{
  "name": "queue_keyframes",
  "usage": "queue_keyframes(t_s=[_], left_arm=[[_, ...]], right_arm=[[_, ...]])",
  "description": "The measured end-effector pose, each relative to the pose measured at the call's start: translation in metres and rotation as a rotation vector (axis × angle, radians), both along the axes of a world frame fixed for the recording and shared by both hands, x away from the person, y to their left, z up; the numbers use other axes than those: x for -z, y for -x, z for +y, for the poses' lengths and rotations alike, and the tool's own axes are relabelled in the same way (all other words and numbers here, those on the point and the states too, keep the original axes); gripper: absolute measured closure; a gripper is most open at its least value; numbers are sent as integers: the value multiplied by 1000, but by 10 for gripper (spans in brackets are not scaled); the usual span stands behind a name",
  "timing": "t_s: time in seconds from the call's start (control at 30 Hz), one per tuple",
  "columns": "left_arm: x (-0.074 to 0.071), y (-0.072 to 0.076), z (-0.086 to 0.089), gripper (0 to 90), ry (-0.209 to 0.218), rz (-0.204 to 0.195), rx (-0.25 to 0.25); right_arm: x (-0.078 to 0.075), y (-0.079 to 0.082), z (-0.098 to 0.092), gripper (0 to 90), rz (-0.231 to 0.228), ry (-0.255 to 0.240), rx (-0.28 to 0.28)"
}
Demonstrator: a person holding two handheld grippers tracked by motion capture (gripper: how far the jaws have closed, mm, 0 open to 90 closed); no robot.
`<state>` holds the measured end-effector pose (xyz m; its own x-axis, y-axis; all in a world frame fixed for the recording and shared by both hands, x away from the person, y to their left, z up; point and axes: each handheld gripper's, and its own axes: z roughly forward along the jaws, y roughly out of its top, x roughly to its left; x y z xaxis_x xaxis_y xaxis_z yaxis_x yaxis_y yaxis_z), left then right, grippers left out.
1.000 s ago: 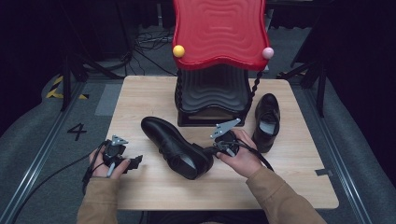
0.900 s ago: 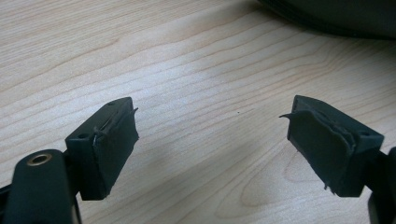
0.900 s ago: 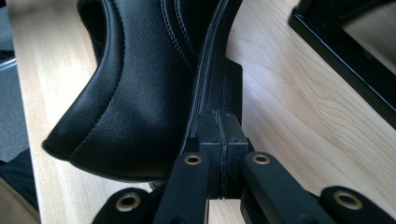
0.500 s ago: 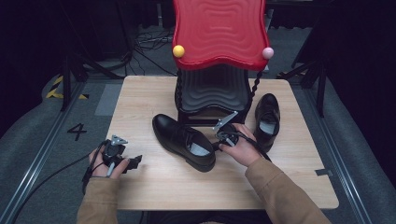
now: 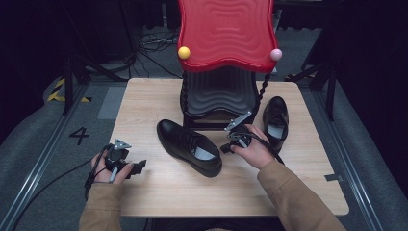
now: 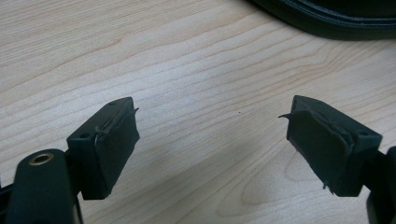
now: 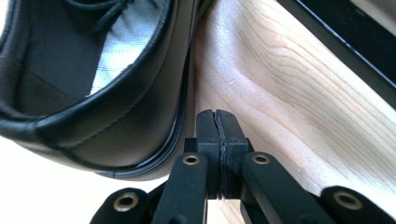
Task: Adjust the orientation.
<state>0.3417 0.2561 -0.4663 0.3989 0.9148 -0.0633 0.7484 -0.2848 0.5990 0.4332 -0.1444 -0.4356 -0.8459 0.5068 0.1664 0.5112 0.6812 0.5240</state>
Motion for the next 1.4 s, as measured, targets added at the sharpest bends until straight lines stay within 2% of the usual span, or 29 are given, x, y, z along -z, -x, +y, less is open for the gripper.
queue_keyframes(t_s=[0.27,0.4,0.57,0.77,0.87,0.9,0.97,1.07,1.17,1.23,1.27,1.4], left_arm=[[-1,0,1,173,5,-3,-3],[-1,0,1,175,12,-1,-2],[-1,0,0,176,20,-4,5],[-1,0,0,177,17,-1,3],[-1,0,0,179,17,0,6],[-2,1,0,179,16,1,6],[-2,0,0,179,16,1,6],[-1,0,0,179,19,1,4],[-1,0,0,180,18,3,2],[-1,0,0,180,17,4,1],[-1,0,0,180,16,3,1],[0,0,0,181,13,5,2]], right_arm=[[-10,1,-3,889,-21,-10,-5],[-28,6,-4,865,-57,-39,-17],[-56,19,3,820,-108,-56,-84],[-73,34,20,777,-119,-51,-191],[-74,38,28,757,-107,-36,-219],[-73,41,35,749,-102,-13,-252],[-72,41,38,743,-98,-9,-264],[-68,43,49,716,-62,33,-296],[-59,41,61,696,-31,102,-311],[-55,40,63,694,-26,111,-317],[-51,39,67,688,-6,134,-320],[-41,36,75,683,14,173,-339]])
